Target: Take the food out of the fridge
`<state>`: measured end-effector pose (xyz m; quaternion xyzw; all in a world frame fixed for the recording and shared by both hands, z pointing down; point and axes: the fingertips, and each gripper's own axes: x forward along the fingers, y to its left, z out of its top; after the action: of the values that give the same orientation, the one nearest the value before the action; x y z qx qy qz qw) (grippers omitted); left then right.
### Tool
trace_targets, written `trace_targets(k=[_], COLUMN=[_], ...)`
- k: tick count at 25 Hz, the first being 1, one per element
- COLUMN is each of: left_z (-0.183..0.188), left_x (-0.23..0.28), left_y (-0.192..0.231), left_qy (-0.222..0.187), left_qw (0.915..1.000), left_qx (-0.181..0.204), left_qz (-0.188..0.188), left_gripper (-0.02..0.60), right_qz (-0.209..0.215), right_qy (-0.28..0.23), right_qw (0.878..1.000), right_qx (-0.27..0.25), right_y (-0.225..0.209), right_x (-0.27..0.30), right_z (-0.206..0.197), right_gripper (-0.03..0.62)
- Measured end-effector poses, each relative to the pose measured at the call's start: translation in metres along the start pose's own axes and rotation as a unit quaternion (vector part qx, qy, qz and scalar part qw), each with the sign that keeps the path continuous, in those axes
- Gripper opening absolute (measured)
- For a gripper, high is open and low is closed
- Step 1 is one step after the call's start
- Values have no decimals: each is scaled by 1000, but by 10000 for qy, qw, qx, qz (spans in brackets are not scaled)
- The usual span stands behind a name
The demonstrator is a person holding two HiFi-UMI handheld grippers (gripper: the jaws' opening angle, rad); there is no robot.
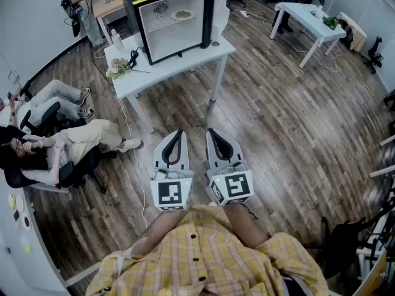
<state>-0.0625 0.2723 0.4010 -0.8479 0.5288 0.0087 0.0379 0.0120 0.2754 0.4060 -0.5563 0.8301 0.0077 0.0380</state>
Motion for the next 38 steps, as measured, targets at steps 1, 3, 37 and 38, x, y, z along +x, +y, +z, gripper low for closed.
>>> trace_targets(k=[1,3,37,38], left_z=[1,0,-61,-59], left_x=[2,5,153,165], left_y=[-2,-6,5,13], left_qy=[-26,-52,405,407], left_qw=[10000,10000,9991,9991], left_qx=[15,19,-132,-130], left_qz=[-4,-3,70,57], left_gripper=[8,8,8,8], right_qz=[4,16,480,463], right_qy=[-2,3,389,379], right_qw=[10000,10000,9979,9980], right_qx=[-3,-13,211,201], right_y=[-2,-5,-98,-102], right_x=[0,0,119,132], right_z=[1,1,-52,-49], right_gripper=[8,8,8,8])
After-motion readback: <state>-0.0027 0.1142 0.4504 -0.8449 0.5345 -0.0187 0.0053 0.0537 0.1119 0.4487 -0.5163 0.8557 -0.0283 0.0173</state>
